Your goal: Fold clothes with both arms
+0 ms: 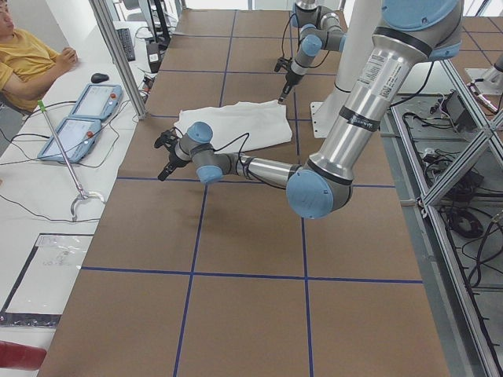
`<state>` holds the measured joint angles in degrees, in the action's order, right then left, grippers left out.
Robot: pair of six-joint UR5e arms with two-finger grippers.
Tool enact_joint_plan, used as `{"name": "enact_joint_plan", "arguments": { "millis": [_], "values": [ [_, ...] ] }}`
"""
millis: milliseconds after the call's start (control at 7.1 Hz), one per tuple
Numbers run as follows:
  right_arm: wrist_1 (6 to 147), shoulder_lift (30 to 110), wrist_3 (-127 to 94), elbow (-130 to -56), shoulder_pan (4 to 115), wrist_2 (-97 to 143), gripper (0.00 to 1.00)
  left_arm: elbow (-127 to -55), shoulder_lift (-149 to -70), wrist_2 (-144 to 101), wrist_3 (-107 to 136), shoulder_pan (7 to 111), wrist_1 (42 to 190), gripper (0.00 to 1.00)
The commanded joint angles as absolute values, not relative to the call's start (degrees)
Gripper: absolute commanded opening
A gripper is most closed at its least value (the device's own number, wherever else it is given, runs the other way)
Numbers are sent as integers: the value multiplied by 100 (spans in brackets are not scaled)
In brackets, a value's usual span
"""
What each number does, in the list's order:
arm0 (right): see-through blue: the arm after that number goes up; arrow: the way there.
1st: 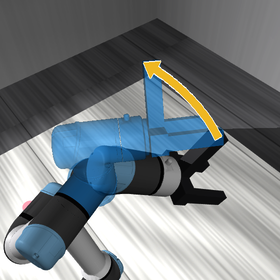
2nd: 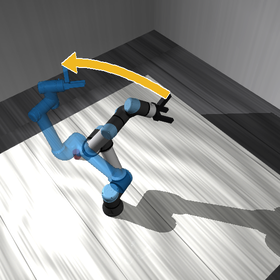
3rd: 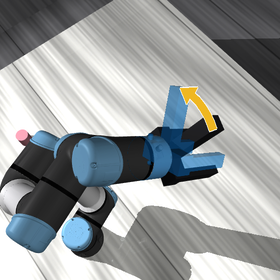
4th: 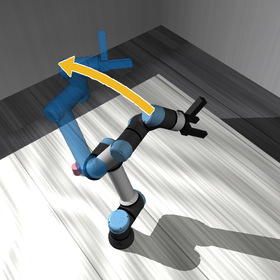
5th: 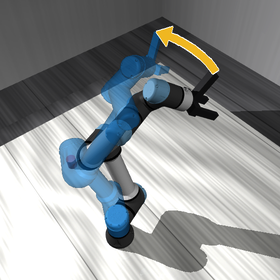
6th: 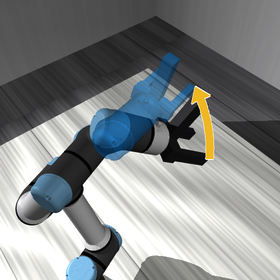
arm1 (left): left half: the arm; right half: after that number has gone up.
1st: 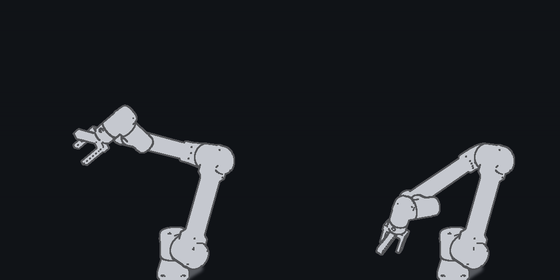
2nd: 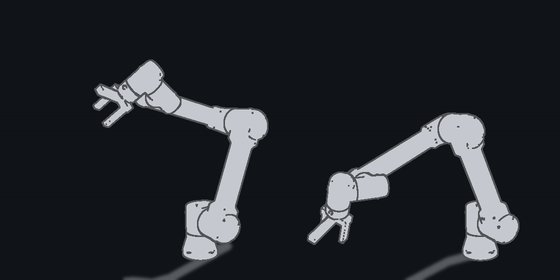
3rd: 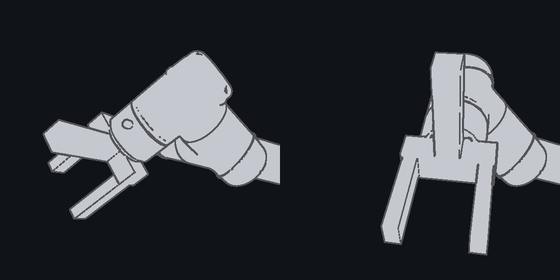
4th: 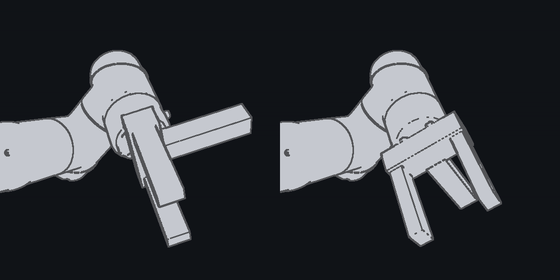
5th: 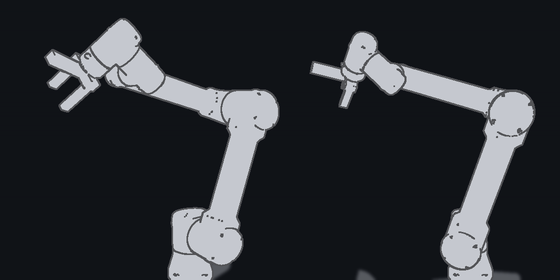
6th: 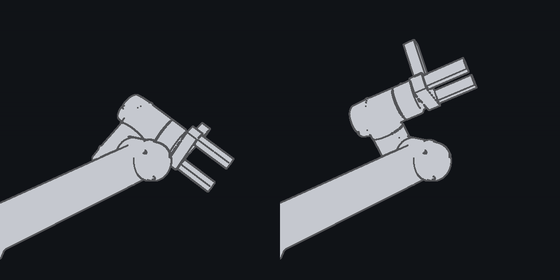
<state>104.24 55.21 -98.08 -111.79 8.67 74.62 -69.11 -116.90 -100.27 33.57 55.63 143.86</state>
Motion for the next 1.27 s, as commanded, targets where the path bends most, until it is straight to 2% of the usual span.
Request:
{"name": "enact_joint_plan", "arguments": {
  "millis": [0,422,563,1126],
  "values": [
    [10171,5511,-8410,-11075,1526,7880,100,-6917,-11689,-10028,3357,5563,14388,100],
    [8899,5363,-7314,-9857,2055,8445,100,-6943,-11681,-10037,3638,5563,14388,100],
    [8860,5205,-7199,-9539,2196,8533,100,-6961,-11681,-10176,3647,5563,14388,100],
    [8921,5194,-7119,-9229,2206,8569,100,-6979,-11610,-10222,3647,5563,14388,100]
  ]
}}
